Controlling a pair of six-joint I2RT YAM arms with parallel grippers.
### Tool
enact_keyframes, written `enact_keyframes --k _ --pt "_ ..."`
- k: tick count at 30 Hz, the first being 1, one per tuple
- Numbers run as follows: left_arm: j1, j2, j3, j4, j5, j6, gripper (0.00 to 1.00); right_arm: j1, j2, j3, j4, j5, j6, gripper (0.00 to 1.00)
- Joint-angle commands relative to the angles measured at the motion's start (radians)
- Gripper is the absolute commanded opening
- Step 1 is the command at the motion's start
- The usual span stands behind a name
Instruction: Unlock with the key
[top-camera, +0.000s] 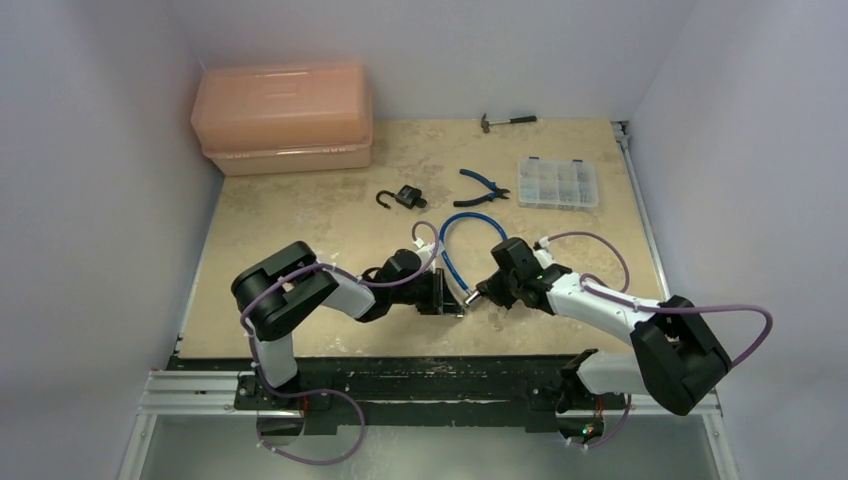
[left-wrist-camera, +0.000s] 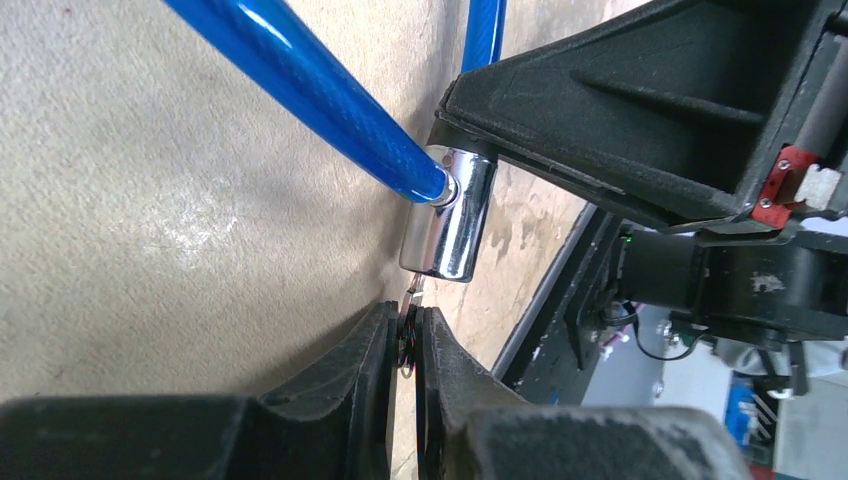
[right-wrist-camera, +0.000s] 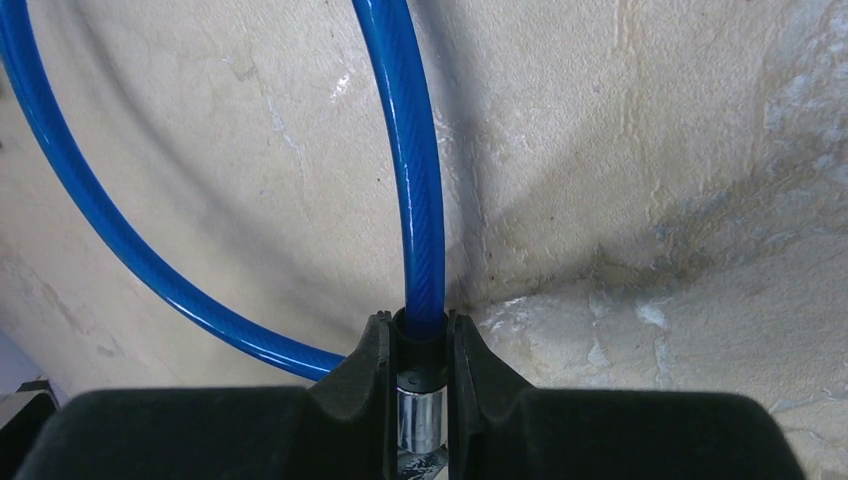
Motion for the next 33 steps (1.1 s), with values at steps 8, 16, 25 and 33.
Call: enact_keyframes --k 8,16,25,33 --pt "-0.033 -0.117 0.129 -0.229 -0.197 0.262 0.00 0.034 -0.034 0.114 -0.088 -0.098 0.048 0.00" --pt "-0.072 -0.173 0.177 -0.348 -0.302 0.364 0.00 0.035 -0.033 0.138 -0.125 -0.104 0.051 0.00" --pt "-0.164 -0.223 0.241 -0.469 -0.488 0.487 0.00 0.033 -0.031 0.162 -0.146 -0.130 0.051 0.00" --pt "-0.282 -0.236 0.312 -0.578 -0.730 0.604 0.00 0.033 -0.018 0.199 -0.193 -0.159 0.038 0.00"
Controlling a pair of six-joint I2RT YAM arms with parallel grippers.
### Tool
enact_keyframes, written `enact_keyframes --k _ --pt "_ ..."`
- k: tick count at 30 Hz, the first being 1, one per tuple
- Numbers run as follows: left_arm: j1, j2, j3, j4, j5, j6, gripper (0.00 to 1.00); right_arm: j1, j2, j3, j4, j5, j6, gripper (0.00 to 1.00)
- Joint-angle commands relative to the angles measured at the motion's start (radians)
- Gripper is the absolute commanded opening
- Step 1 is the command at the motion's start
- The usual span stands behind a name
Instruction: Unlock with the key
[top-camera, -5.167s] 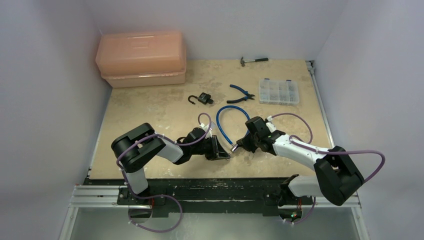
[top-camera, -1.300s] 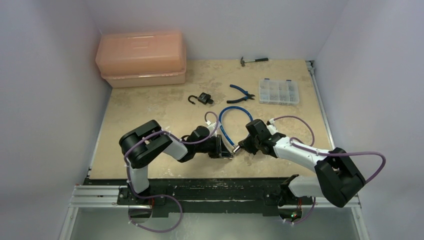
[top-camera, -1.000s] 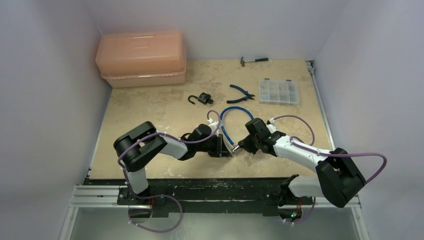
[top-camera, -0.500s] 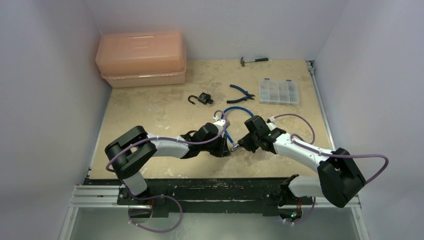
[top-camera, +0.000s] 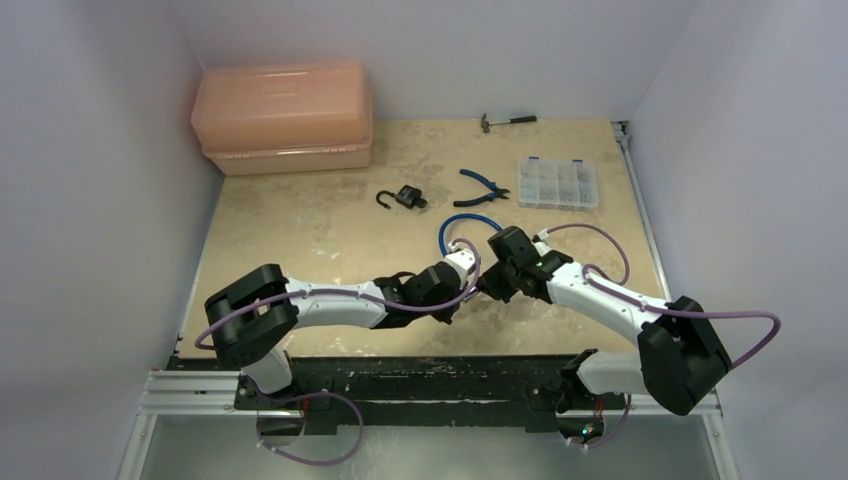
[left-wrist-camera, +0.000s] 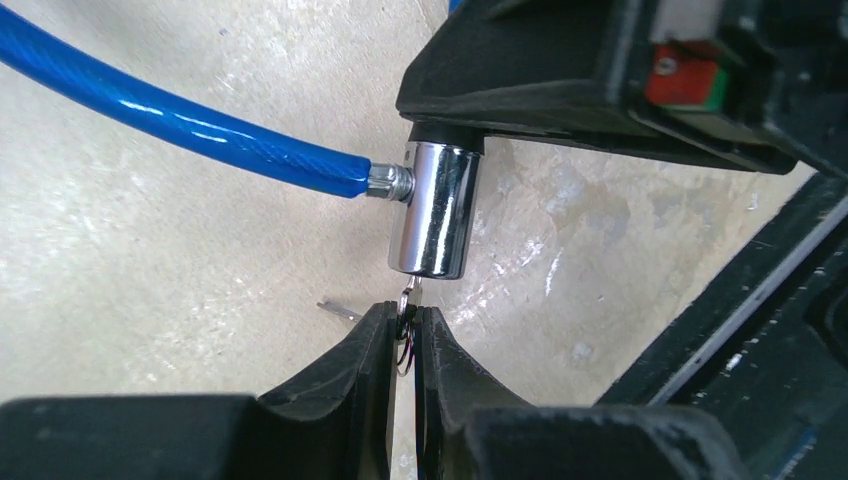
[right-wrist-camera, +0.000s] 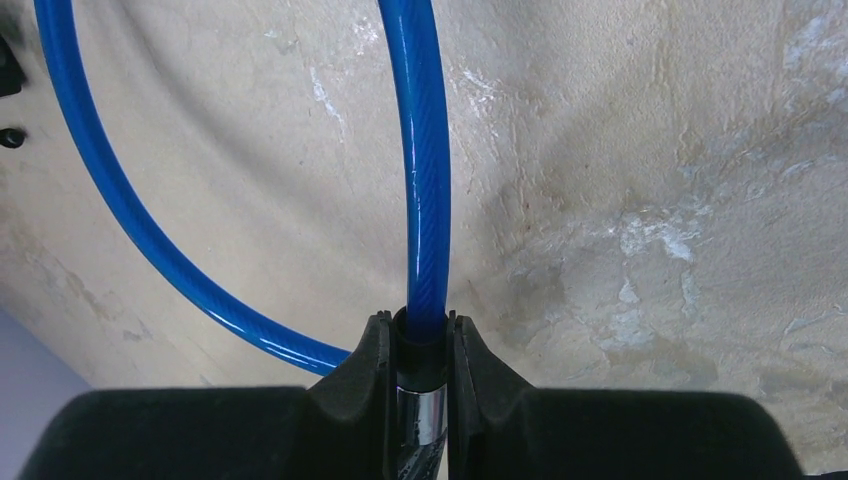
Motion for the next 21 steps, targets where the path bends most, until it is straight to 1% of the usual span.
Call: enact_keyframes --k 1,9,16,21 --pt "-0.060 -0.033 0.096 0.029 -0.221 0.120 0.00 0.028 -0.013 0.074 -0.020 -0.135 -0.003 0.00" --pt "-0.212 0.006 0.158 -0.008 -0.499 0.268 0.00 0.028 0.003 0.091 -0.039 -0.200 -0.024 0.00" --pt "-0.288 0.059 0.189 -0.005 -0.644 0.362 0.00 0.027 0.005 0.095 -0.048 -0.255 -0.032 0.00" --pt "-0.367 0.084 0.192 0.041 -0.752 0.498 0.00 0.027 0.005 0.099 -0.056 -0.265 -0.040 0.00"
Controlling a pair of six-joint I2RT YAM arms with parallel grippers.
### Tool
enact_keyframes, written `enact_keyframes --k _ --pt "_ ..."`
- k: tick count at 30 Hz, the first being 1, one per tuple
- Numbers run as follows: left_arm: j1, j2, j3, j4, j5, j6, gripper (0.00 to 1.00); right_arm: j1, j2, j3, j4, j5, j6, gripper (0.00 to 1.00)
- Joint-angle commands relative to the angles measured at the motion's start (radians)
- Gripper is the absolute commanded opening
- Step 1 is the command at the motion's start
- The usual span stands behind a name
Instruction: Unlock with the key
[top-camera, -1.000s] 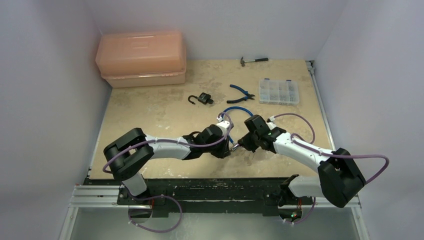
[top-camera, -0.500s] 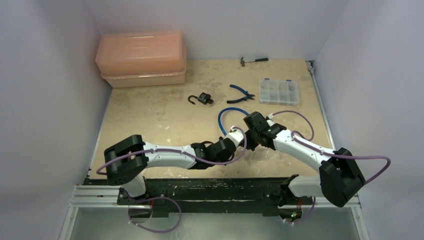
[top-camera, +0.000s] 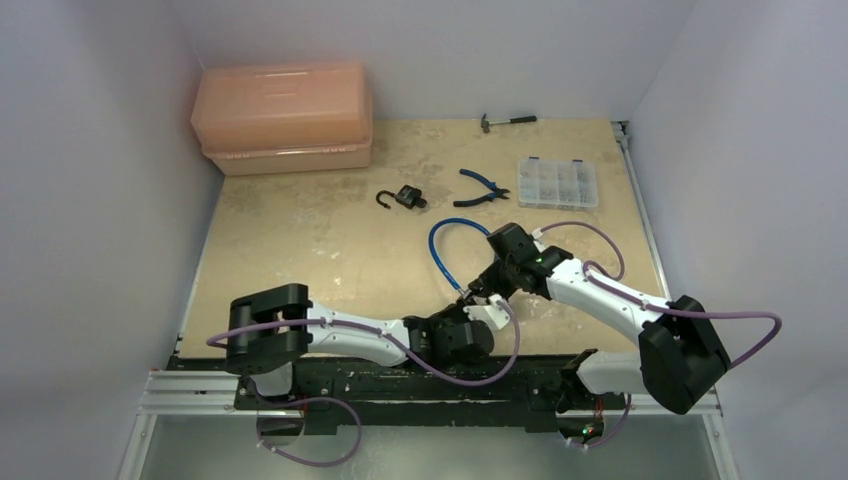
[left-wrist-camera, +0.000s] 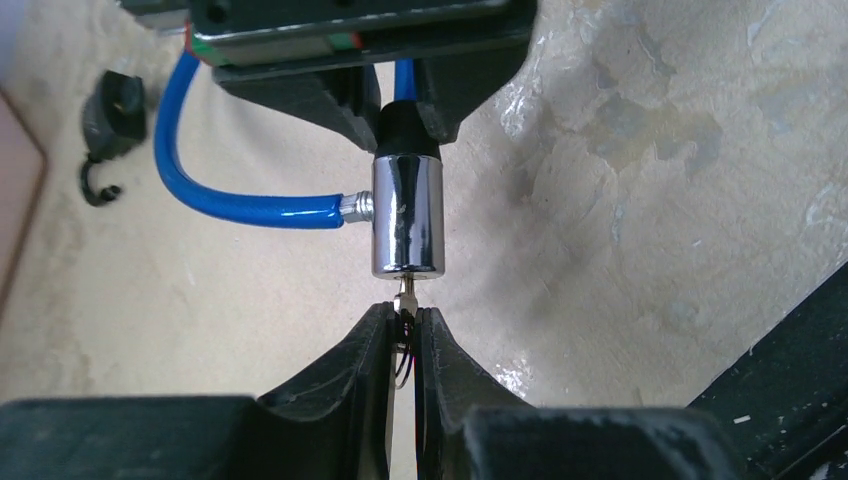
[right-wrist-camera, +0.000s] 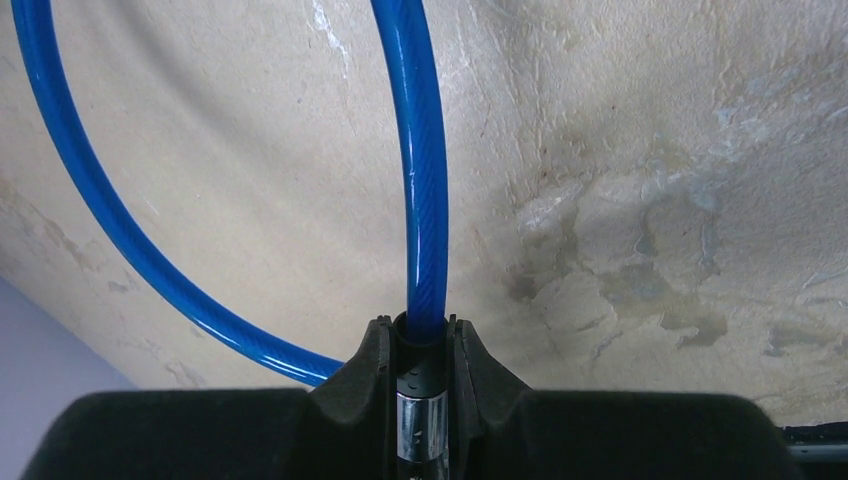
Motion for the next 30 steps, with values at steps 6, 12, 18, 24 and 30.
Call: enact_keyframes --k 6,12,18,24,30 --pt "-0.126 0.093 0.109 0.188 -0.290 0.346 0.00 0.027 0.000 0.045 0.013 -0.188 -0.018 0.00" --pt "-0.153 0.132 0.119 0.184 -0.327 0.447 0.00 0.027 -0.001 0.040 0.016 -0.190 -0.028 0.00" --pt "-0.153 0.086 0.128 0.101 -0.229 0.404 0.00 0.027 -0.011 0.031 0.023 -0.177 -0.026 0.00" --pt "-0.152 -0.028 0.092 0.029 -0.046 0.369 0.49 0.027 -0.014 0.025 0.025 -0.157 -0.031 0.00" --pt "-0.146 -0.117 0.081 -0.042 0.061 0.294 0.66 0.026 -0.016 0.023 0.028 -0.140 -0.033 0.00"
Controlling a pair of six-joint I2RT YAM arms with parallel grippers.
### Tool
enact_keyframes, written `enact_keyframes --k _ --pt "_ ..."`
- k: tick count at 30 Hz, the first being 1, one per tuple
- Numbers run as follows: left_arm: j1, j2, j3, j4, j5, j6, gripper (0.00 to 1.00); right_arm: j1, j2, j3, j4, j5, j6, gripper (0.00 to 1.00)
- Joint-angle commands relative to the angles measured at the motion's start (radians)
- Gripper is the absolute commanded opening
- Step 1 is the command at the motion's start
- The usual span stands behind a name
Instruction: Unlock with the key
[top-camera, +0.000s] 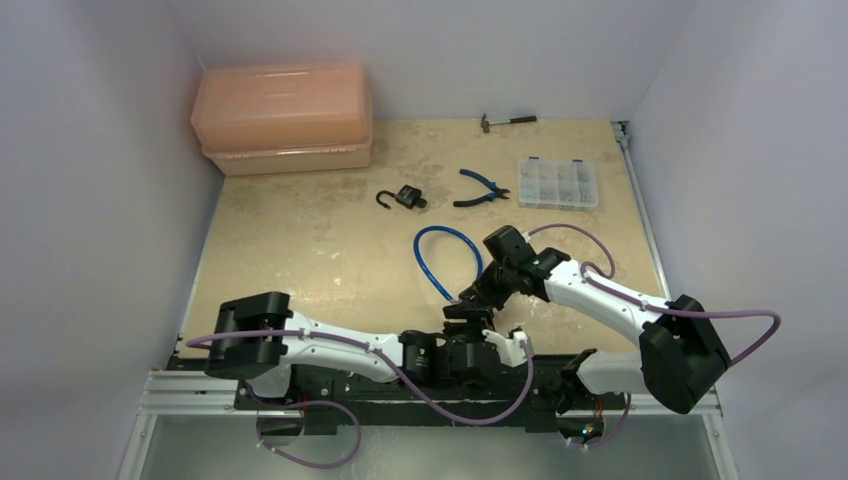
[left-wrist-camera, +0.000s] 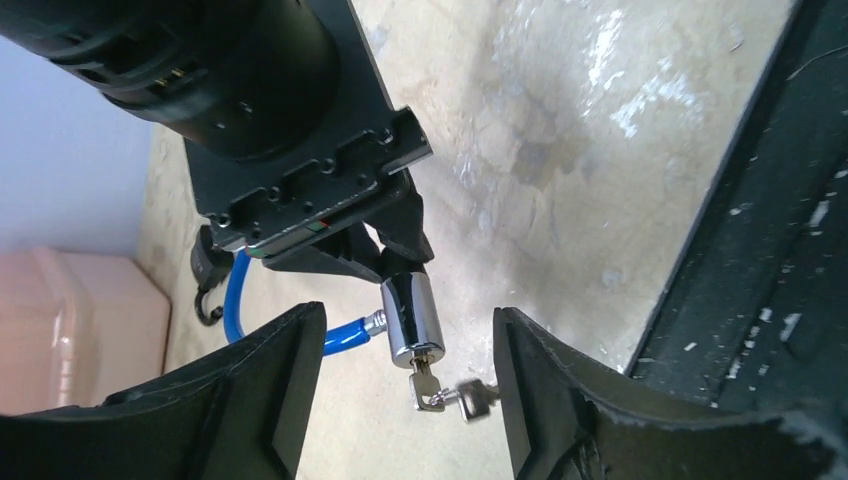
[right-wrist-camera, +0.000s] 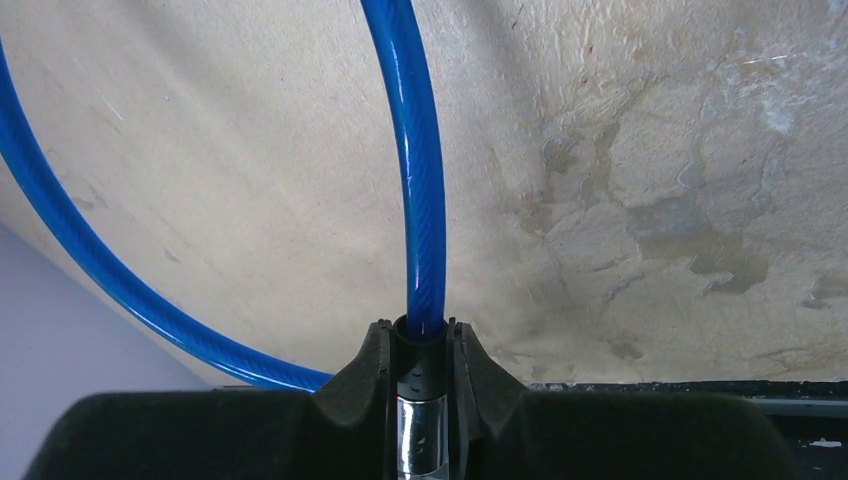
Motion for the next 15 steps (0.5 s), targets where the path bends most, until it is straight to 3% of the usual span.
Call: enact_keyframes --k 1,8,15 --pt "0.001 -0.096 0.014 -0.037 0.130 -0.076 0.68 0.001 -0.015 0.024 0.038 -0.022 0.003 0.00" --pt "0.091 -0.306 -0.101 0.010 0.361 -0.262 0.77 0.001 -0.002 0.021 0.046 -0.011 -0.009 0.00" --pt "0.273 -0.487 -0.214 0.057 0.460 -0.536 0.85 0.001 -0.015 0.019 0.055 0.020 -0.044 0.00"
